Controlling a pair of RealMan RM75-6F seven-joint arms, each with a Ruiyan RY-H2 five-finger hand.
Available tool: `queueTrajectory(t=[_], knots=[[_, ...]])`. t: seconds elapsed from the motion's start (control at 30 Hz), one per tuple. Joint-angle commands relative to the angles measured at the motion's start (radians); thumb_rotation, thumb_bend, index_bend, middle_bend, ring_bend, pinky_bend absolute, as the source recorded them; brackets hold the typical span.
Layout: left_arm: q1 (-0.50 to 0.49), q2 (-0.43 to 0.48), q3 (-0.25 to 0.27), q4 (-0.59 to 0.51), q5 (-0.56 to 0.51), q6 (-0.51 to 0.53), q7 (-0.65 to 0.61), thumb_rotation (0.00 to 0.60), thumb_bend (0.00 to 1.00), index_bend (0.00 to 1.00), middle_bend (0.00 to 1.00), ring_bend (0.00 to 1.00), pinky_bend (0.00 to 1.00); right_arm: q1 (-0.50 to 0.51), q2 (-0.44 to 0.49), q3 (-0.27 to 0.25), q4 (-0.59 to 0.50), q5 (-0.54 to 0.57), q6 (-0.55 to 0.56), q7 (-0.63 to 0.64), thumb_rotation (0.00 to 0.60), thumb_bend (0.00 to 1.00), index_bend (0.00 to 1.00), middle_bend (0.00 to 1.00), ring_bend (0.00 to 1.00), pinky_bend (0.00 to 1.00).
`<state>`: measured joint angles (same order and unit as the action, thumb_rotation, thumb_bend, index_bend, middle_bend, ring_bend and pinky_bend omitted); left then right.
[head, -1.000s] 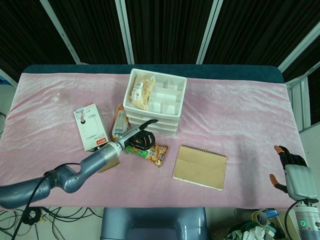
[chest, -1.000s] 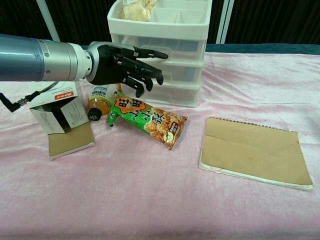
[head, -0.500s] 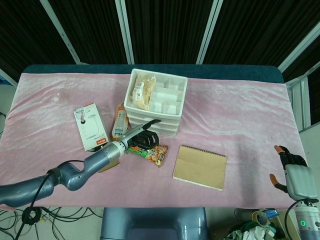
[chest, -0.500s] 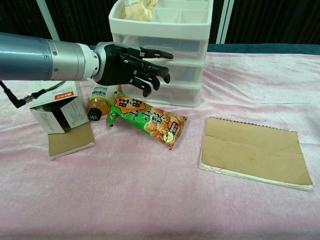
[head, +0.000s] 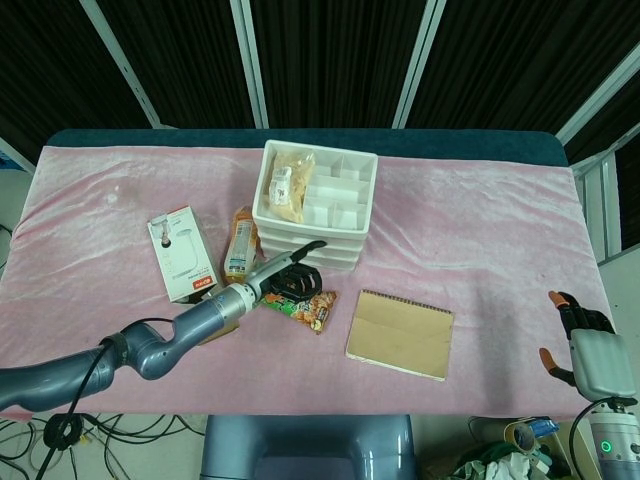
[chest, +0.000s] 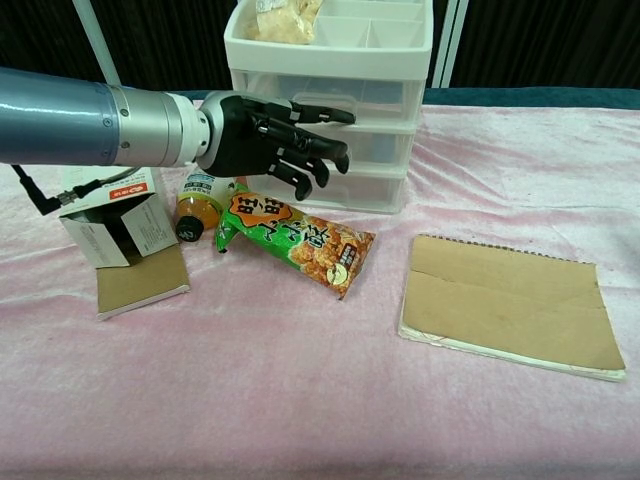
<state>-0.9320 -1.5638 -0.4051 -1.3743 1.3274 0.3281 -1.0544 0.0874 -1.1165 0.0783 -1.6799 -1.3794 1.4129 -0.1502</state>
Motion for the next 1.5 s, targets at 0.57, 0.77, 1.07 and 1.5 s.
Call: queueTrajectory(t=[0.57, 0.77, 1.07, 1.5], knots=[[-0.003, 0.030, 0.035, -0.028, 0.066, 0.025, -0.057, 0.600, 0.43, 0.00, 0.57, 0.55, 0.64, 0.000, -0.002, 0.001, -0.002, 0.003, 0.002, -0.010, 0.600, 0.27, 0.13, 0.10, 0.21, 0.18], [-0.005, 0.050, 0.060, -0.039, 0.103, 0.042, -0.090, 0.600, 0.43, 0.00, 0.57, 0.55, 0.64, 0.000, -0.002, 0.000, -0.003, 0.003, 0.001, -0.013, 0.600, 0.27, 0.13, 0.10, 0.21, 0.18], [-0.011, 0.082, 0.118, -0.056, 0.177, 0.093, -0.158, 0.600, 0.43, 0.00, 0.57, 0.55, 0.64, 0.000, -0.004, -0.001, -0.004, 0.003, 0.001, -0.018, 0.600, 0.27, 0.13, 0.10, 0.21, 0.18], [-0.048, 0.132, 0.242, -0.066, 0.306, 0.200, -0.295, 0.600, 0.43, 0.00, 0.58, 0.55, 0.64, 0.000, -0.005, -0.002, -0.004, 0.004, 0.001, -0.023, 0.600, 0.27, 0.13, 0.10, 0.21, 0.18]])
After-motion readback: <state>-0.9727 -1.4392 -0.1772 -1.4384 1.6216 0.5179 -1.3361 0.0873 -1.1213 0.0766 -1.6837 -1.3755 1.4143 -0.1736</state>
